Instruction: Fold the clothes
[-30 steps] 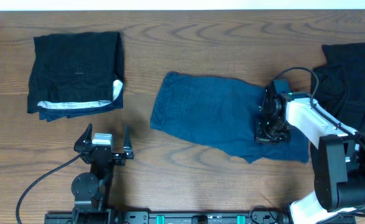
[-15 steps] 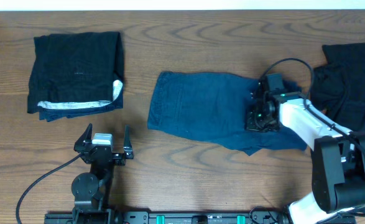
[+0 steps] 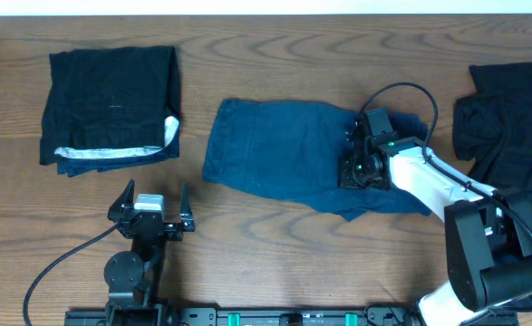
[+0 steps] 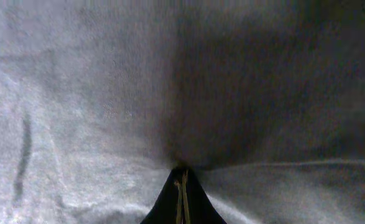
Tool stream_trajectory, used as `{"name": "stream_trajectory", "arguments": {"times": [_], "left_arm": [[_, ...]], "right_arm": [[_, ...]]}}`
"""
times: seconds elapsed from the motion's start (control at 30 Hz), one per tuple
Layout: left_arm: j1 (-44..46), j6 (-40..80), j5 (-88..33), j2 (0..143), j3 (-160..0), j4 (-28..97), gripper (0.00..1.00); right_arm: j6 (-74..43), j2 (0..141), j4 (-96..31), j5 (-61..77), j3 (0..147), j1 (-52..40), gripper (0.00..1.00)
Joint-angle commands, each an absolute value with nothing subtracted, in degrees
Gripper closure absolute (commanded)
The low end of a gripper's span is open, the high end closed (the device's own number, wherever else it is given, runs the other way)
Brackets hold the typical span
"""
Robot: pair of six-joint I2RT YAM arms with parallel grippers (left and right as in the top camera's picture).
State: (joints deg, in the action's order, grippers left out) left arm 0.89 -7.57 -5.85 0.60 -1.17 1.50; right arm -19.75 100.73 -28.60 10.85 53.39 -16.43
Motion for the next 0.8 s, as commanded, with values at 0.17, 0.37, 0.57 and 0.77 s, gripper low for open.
{"name": "stream_trajectory", "arguments": {"times": [0.17, 0.37, 0.57, 0.77], "left_arm": [[1.1, -8.1, -7.05, 0.27, -0.23, 3.42, 0.02], [1.1, -8.1, -7.05, 0.27, -0.23, 3.44, 0.02], [1.1, -8.1, -7.05, 0.27, -0.23, 3.42, 0.02], [1.1, -8.1, -7.05, 0.27, -0.23, 3.42, 0.02]], "right_arm": [[-19.03, 101.36, -23.92, 6.72, 52.82, -16.91, 0.99], [-19.0, 101.36, -22.81, 5.3, 52.82, -16.88, 0.99], [-16.4, 98.65, -34.02, 9.26, 58.67, -16.1, 0.99], [-16.27, 93.41, -49.63, 6.66, 64.34, -14.17, 0.99]]}}
